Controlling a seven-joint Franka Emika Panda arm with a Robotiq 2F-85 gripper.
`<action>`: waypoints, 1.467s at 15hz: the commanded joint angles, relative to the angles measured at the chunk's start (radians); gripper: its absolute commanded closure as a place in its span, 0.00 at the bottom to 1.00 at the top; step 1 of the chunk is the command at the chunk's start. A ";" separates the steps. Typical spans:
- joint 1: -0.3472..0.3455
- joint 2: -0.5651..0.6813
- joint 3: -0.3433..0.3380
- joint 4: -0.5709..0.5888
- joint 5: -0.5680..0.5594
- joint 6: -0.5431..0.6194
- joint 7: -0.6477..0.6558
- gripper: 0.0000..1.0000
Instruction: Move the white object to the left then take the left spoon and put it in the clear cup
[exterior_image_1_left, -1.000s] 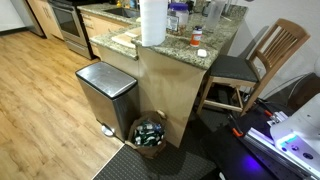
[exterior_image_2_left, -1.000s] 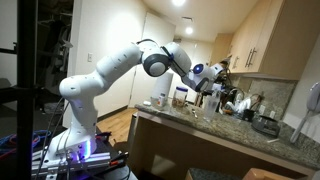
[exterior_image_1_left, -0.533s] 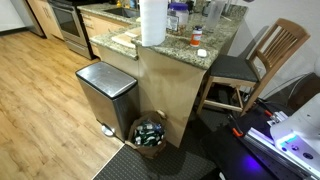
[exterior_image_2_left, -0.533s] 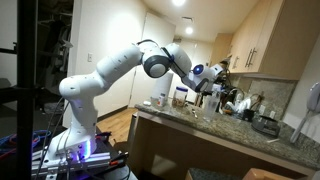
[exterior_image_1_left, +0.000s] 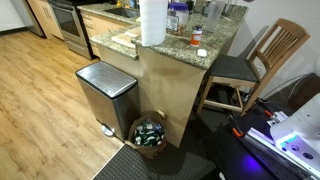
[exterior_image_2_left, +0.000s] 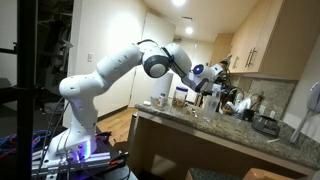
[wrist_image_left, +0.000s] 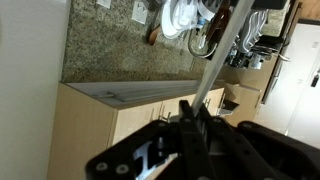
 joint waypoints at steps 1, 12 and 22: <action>0.000 0.000 0.000 0.000 0.000 0.000 0.000 1.00; 0.006 -0.010 -0.058 -0.027 0.155 0.000 0.030 1.00; 0.092 -0.002 -0.158 0.053 0.191 -0.001 0.029 1.00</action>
